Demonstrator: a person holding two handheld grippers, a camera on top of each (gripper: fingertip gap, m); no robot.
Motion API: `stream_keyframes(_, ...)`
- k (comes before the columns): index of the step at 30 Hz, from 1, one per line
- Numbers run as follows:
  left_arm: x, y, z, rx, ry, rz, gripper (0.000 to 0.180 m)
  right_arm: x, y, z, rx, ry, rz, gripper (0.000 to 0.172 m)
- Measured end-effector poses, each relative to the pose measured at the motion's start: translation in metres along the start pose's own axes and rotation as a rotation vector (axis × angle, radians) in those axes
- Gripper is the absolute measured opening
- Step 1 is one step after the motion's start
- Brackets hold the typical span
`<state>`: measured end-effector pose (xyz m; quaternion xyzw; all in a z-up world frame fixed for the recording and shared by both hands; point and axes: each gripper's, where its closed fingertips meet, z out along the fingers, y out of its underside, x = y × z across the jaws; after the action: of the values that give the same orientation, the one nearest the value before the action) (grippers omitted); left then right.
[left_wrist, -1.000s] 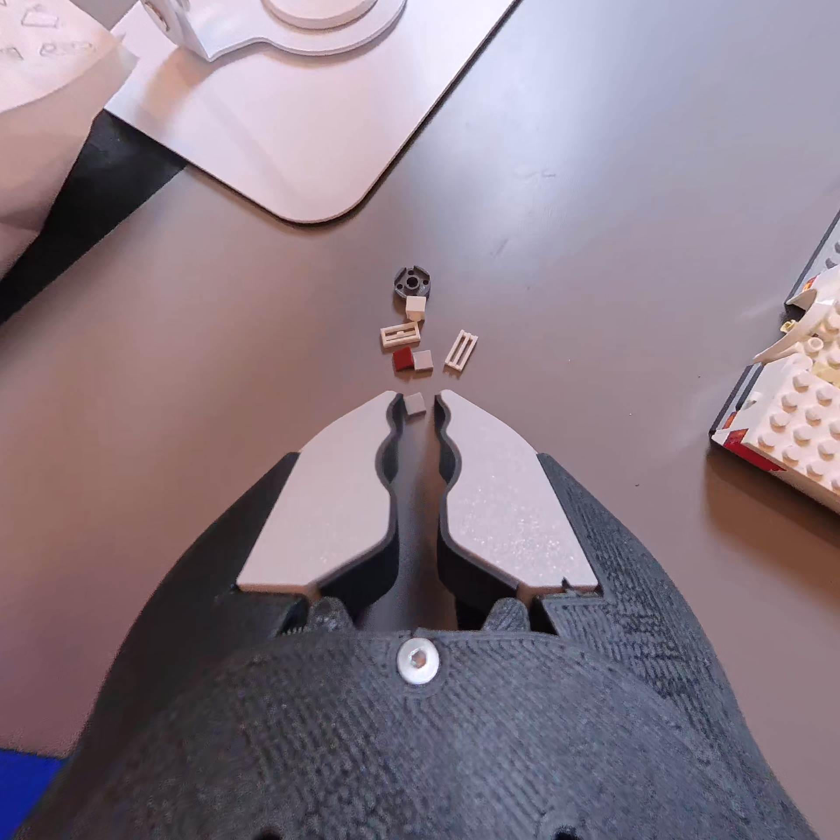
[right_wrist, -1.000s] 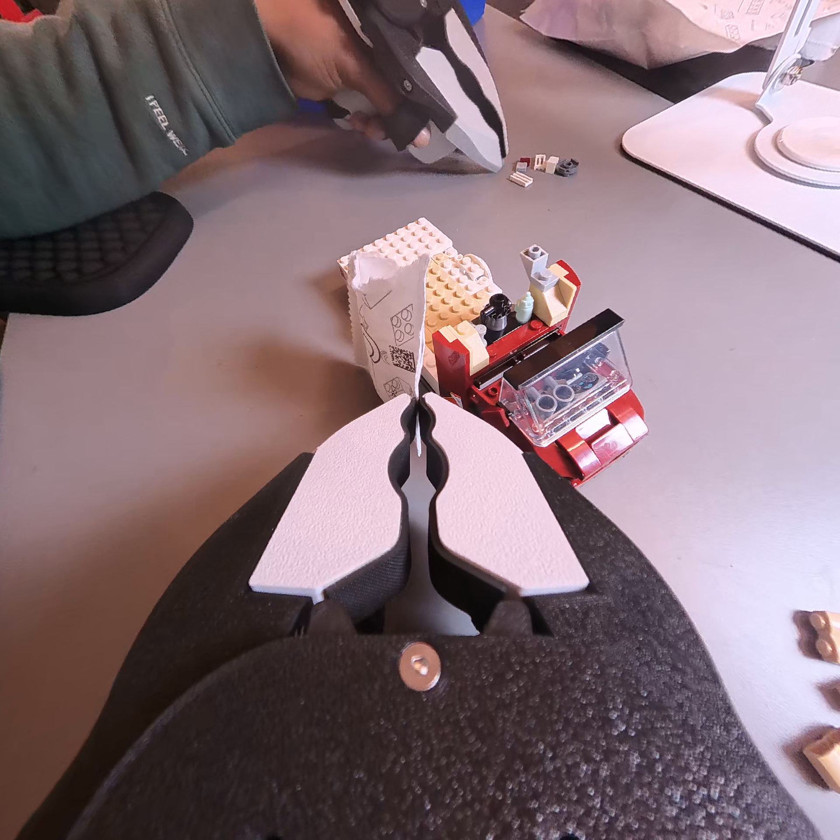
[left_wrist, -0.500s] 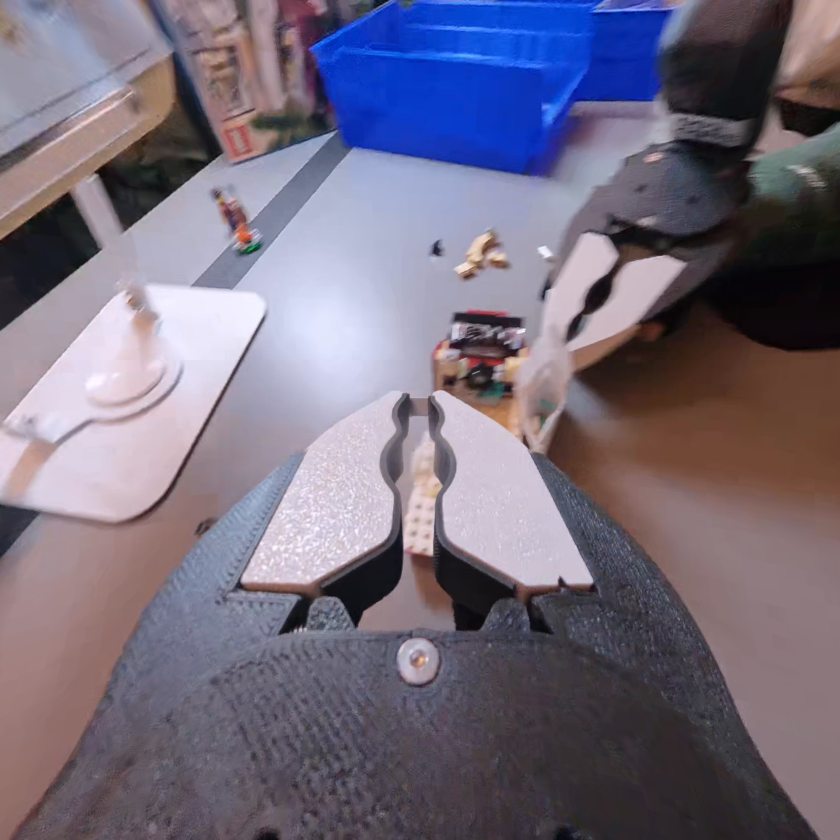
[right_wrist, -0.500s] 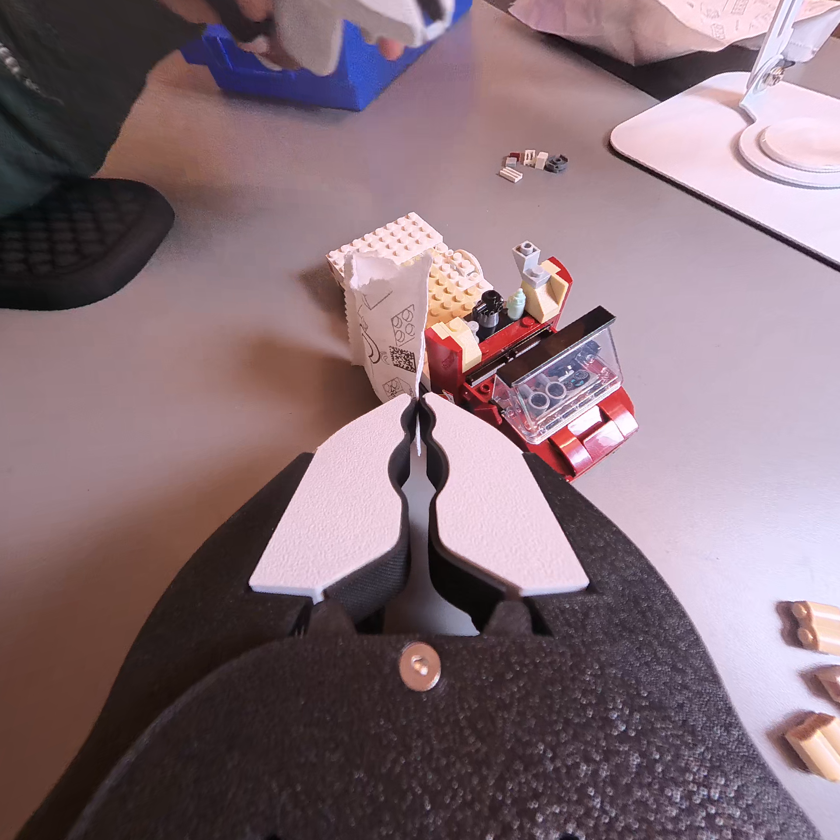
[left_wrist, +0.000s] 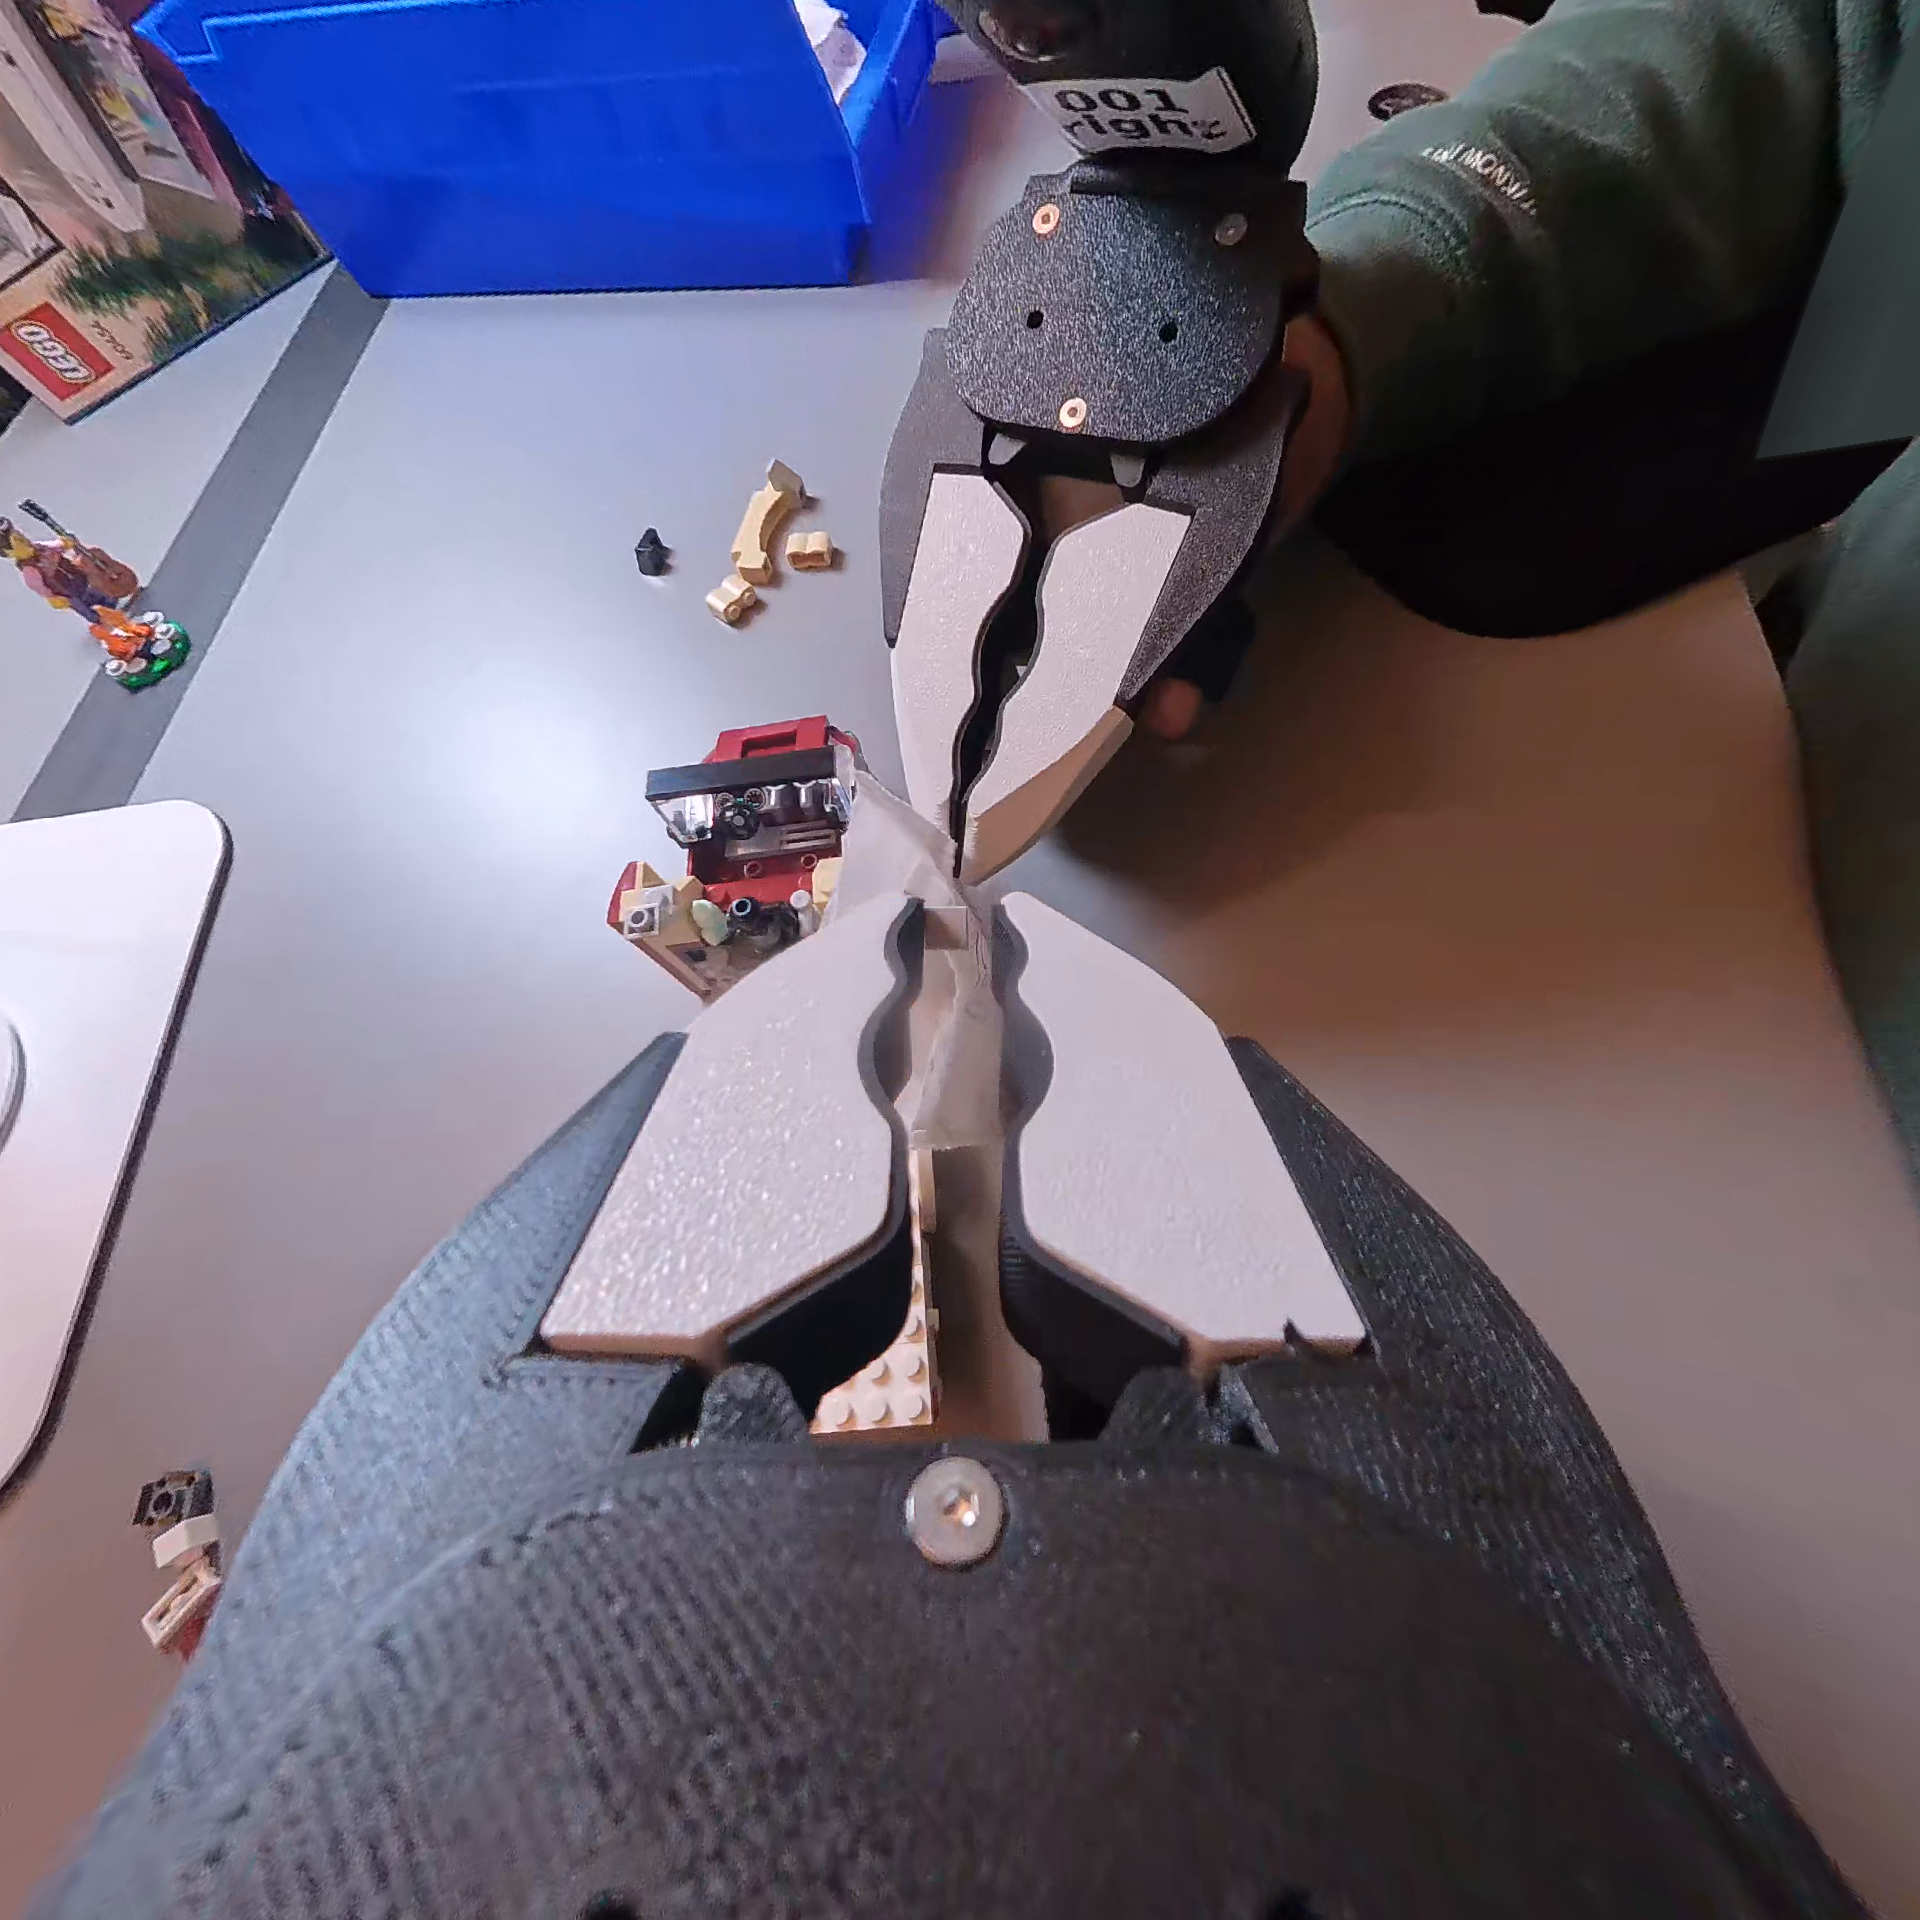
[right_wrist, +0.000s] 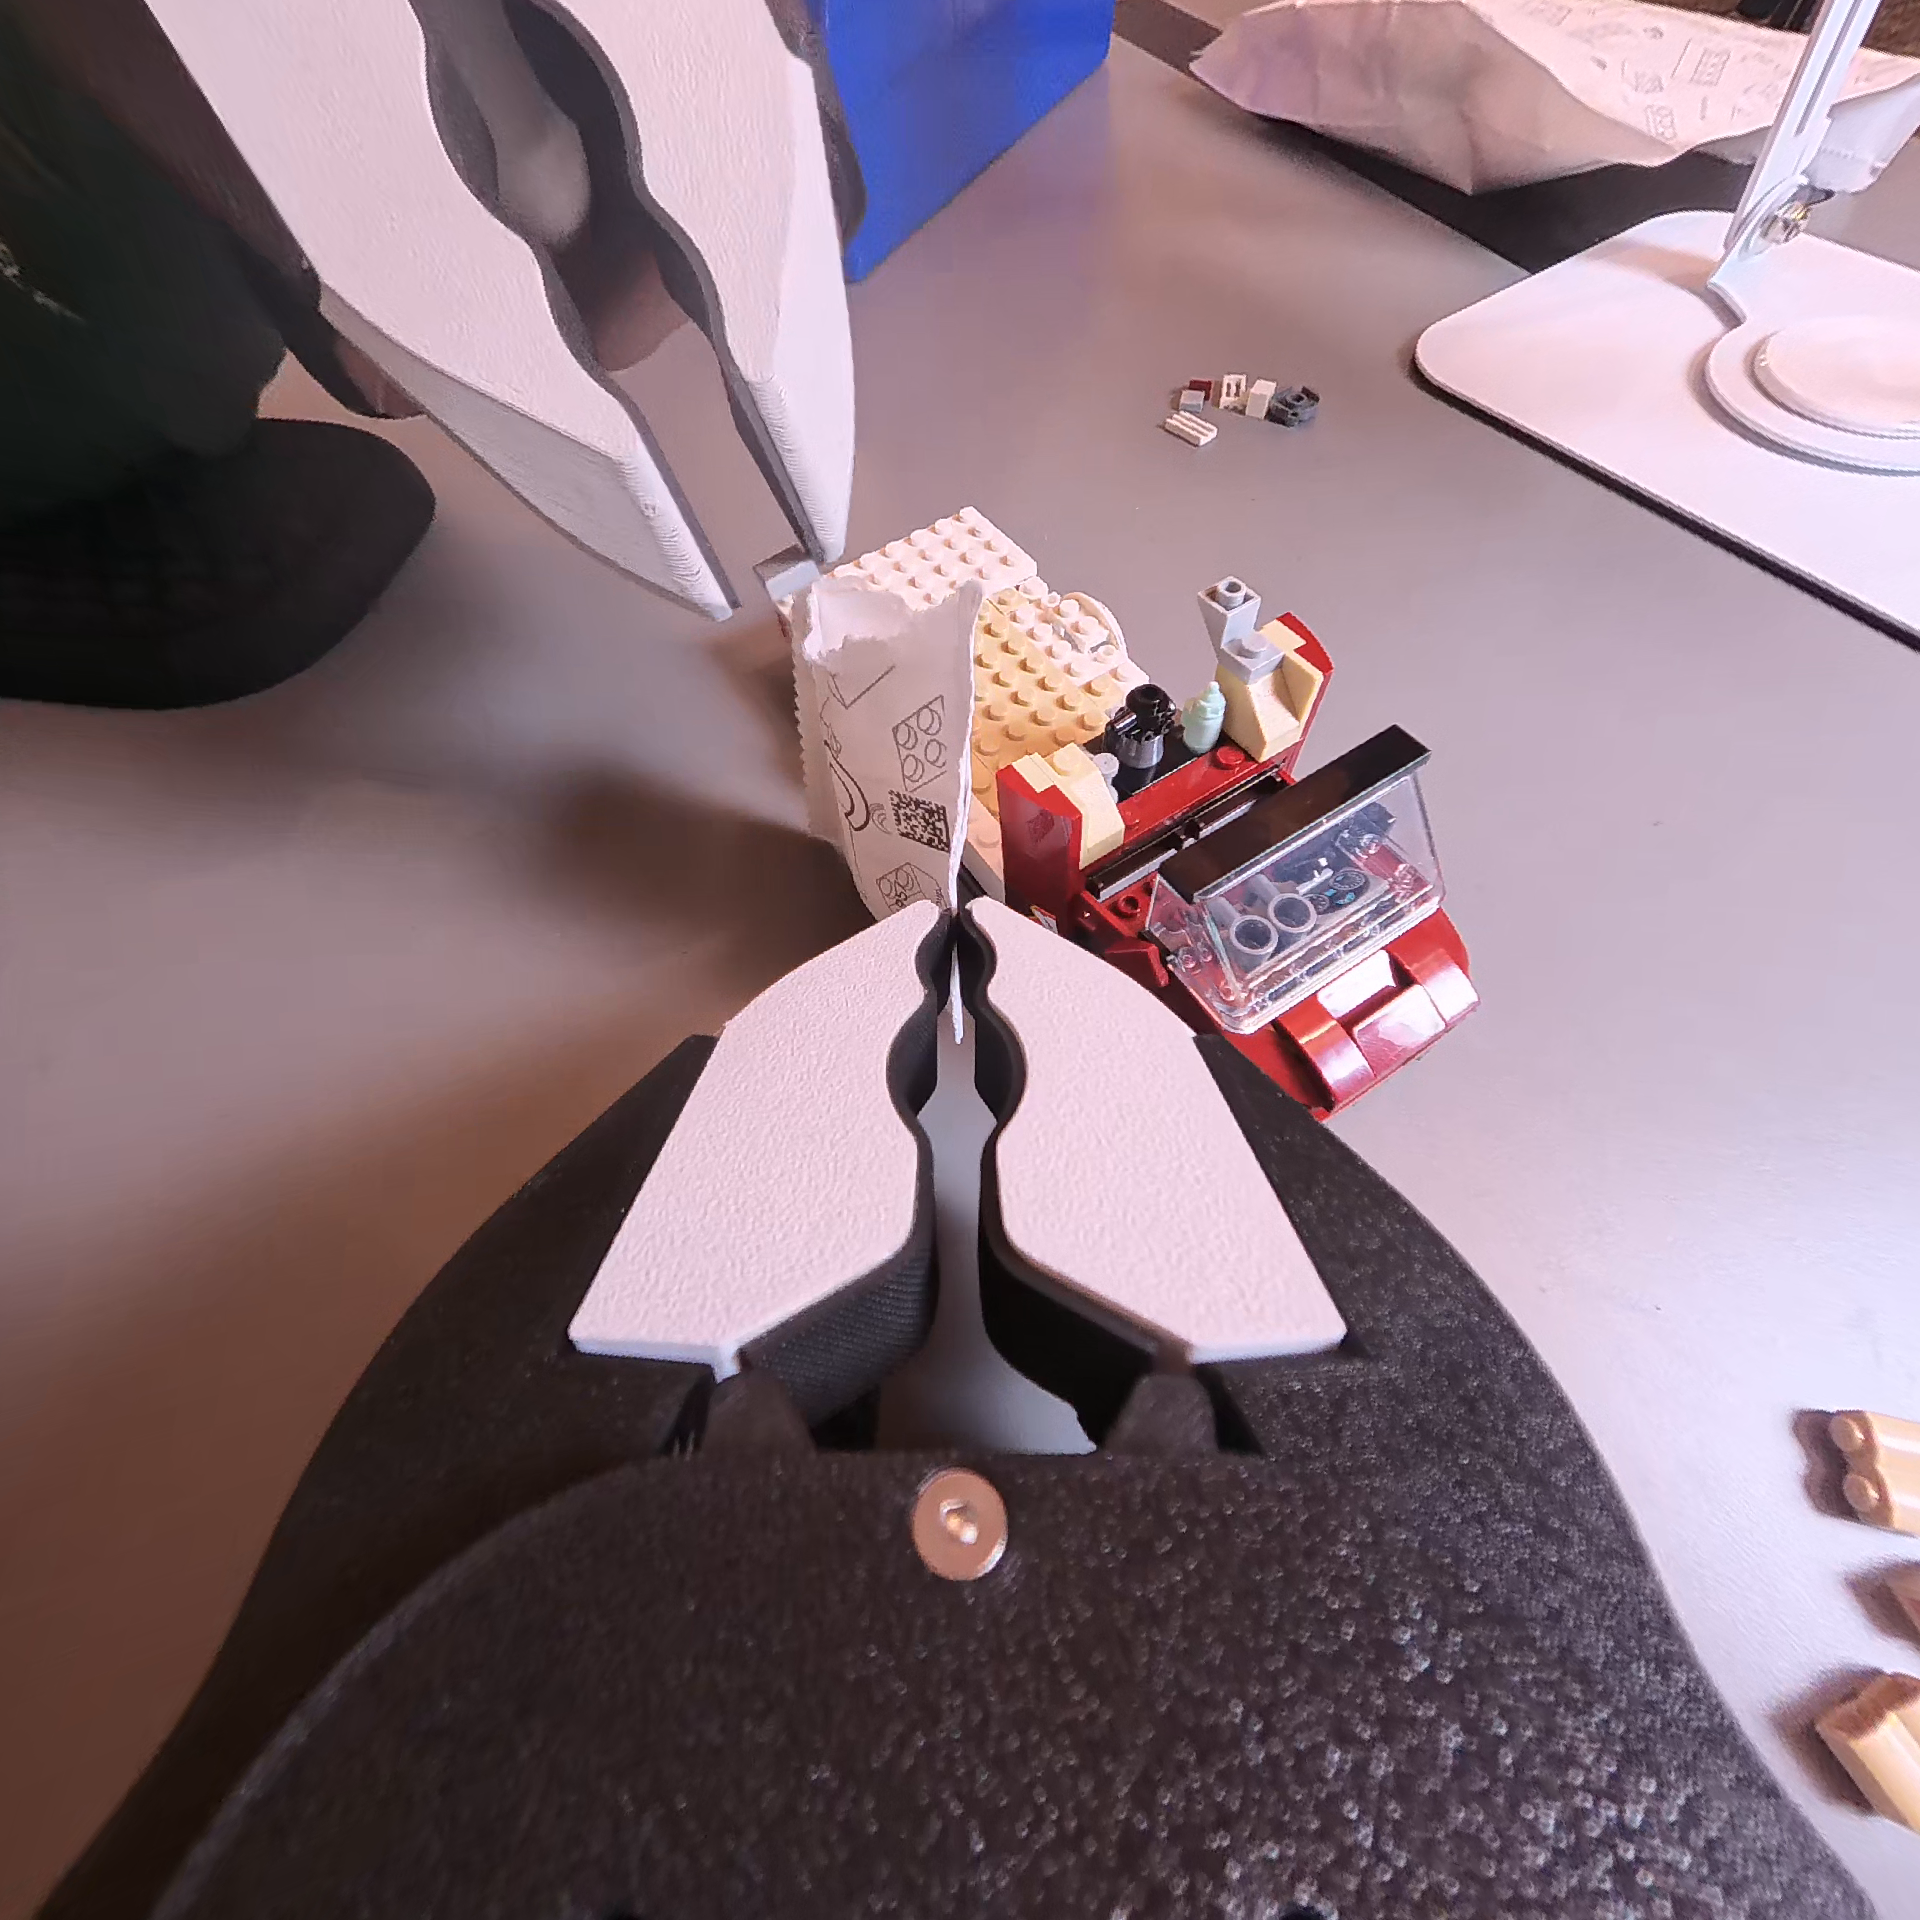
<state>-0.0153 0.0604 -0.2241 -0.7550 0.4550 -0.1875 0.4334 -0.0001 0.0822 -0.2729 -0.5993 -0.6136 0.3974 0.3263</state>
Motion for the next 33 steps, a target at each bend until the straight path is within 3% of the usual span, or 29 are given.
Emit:
stream_keyframes(8, -0.001, 0.008, 0.002, -0.031, 0.000, -0.008, 0.024, 0.000, -0.001, 0.000, 0.005, -0.007, 0.001, 0.001)
stream_keyframes(14, 0.010, 0.025, 0.008, -0.141, 0.038, 0.041, 0.041, 0.000, -0.002, -0.001, 0.013, -0.007, 0.003, 0.001)
stream_keyframes(17, 0.011, 0.034, 0.006, -0.194, 0.032, 0.098, 0.040, 0.001, -0.002, -0.001, 0.017, -0.004, 0.002, 0.001)
stream_keyframes(23, 0.003, 0.023, -0.015, -0.144, 0.004, 0.095, 0.034, 0.001, -0.002, -0.001, 0.018, -0.003, 0.005, 0.001)
stream_keyframes(26, -0.021, 0.021, -0.030, -0.120, -0.102, 0.047, 0.033, 0.001, -0.002, -0.001, 0.016, -0.006, 0.006, 0.001)
stream_keyframes(29, -0.079, 0.035, -0.049, -0.071, -0.318, -0.137, 0.032, 0.000, -0.001, -0.001, 0.013, -0.010, 0.001, 0.001)
stream_keyframes(33, -0.153, 0.118, -0.060, -0.187, -0.557, -0.426, 0.038, -0.002, -0.001, 0.000, 0.010, -0.018, -0.005, 0.001)
